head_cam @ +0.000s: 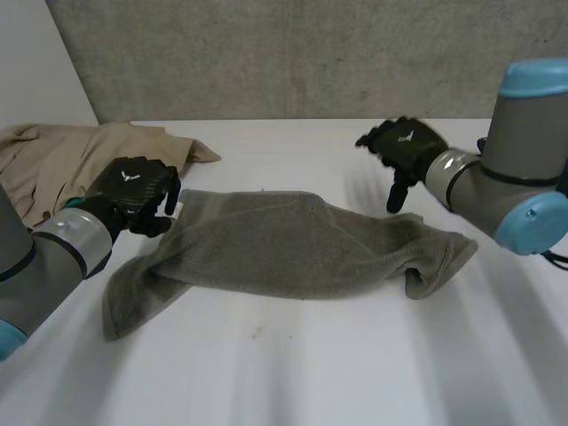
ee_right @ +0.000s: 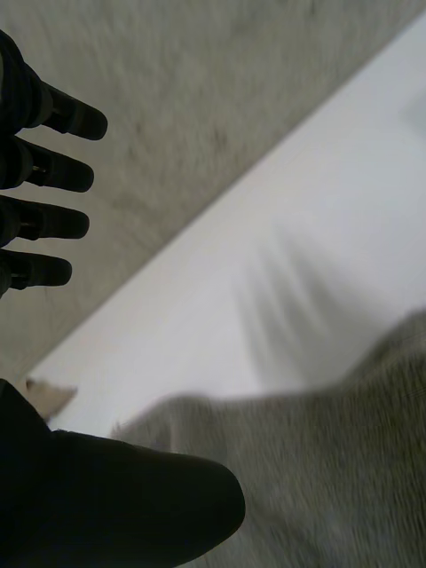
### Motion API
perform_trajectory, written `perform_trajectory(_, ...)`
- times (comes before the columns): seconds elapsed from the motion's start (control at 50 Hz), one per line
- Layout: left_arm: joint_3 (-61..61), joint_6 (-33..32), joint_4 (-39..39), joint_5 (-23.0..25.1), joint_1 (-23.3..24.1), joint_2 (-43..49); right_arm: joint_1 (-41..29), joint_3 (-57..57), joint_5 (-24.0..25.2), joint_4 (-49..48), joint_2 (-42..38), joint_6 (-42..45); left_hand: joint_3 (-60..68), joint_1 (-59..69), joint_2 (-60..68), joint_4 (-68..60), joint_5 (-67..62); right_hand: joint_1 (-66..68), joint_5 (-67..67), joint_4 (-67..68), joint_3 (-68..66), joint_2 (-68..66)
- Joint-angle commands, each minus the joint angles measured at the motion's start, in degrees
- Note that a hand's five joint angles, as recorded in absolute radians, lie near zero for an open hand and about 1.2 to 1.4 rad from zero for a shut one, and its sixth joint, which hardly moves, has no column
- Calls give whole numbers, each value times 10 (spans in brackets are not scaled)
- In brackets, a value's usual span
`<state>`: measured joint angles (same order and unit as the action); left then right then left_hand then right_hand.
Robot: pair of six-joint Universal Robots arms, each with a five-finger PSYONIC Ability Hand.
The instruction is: Fold the laundry.
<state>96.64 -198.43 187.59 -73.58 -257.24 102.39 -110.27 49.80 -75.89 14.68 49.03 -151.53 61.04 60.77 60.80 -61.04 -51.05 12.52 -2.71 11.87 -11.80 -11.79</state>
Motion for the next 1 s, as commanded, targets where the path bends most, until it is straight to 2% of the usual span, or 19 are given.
perform_trajectory(0.02, -7, 2, -2, -6, -6, -4, 4, 14, -96, 68, 69, -3, -106, -103, -103, 106, 106, -25, 27, -19, 18, 18)
perform_trajectory(0.14, -17, -1, -19, -28, -10, 2, 11, 95, -136, 187, 116, -26, -246, -243, -243, 246, 246, -25, 27, -19, 18, 18)
perform_trajectory(0.2, -20, -5, -29, -41, -14, 11, 18, 143, -134, 203, 129, -36, -253, -250, -250, 253, 253, 17, -15, 23, -24, -24)
perform_trajectory(0.26, -22, -13, -35, -51, -21, 32, 37, 211, -115, 168, 152, -54, -253, -250, -250, 253, 253, 106, -104, 112, -113, -113)
perform_trajectory(0.34, -29, -37, -35, -54, -27, 58, 57, 295, -80, 114, 173, -62, -256, -253, -254, 256, 256, 111, -109, 118, -118, -118)
perform_trajectory(0.38, -38, -54, -38, -57, -31, 79, 68, 353, -65, 57, 186, -68, -264, -262, -262, 264, 264, 108, -106, 114, -115, -115)
perform_trajectory(0.48, -51, -64, -49, -66, -34, 103, 67, 403, -63, -27, 187, -90, -264, -262, -262, 264, 264, 52, -50, 59, -59, -60)
perform_trajectory(0.62, -72, -71, -68, -74, -31, 144, 52, 415, -73, -122, 144, -101, -253, -250, -250, 253, 253, 79, -77, 86, -86, -86)
perform_trajectory(0.66, -77, -74, -70, -78, -30, 153, 50, 412, -76, -139, 132, -101, -234, -232, -232, 234, 234, 138, -136, 144, -145, -145)
perform_trajectory(0.74, -88, -81, -73, -84, -28, 170, 45, 408, -82, -175, 118, -104, -58, -55, -56, 58, 58, 435, -433, 441, -442, -442)
perform_trajectory(0.76, -91, -84, -79, -86, -26, 171, 45, 407, -83, -186, 119, -104, 141, 143, 143, -141, -141, 649, -647, 655, -656, -656)
perform_trajectory(0.78, -93, -84, -84, -87, -25, 170, 45, 407, -81, -187, 121, -104, 189, 192, 192, -189, -189, 675, -673, 681, -682, -682)
perform_trajectory(0.88, -91, -78, -136, -86, -15, 141, 50, 409, -69, -179, 171, -92, 190, 192, 192, -190, -189, 675, -673, 681, -682, -682)
perform_trajectory(0.96, -80, -54, -177, -68, -14, 76, 72, 407, -40, -134, 244, -47, 190, 192, 192, -190, -189, 675, -673, 681, -682, -682)
perform_trajectory(1.0, -73, -21, -201, -50, -14, 14, 95, 398, -18, -95, 283, -13, 190, 192, 192, -190, -189, 675, -673, 681, -682, -682)
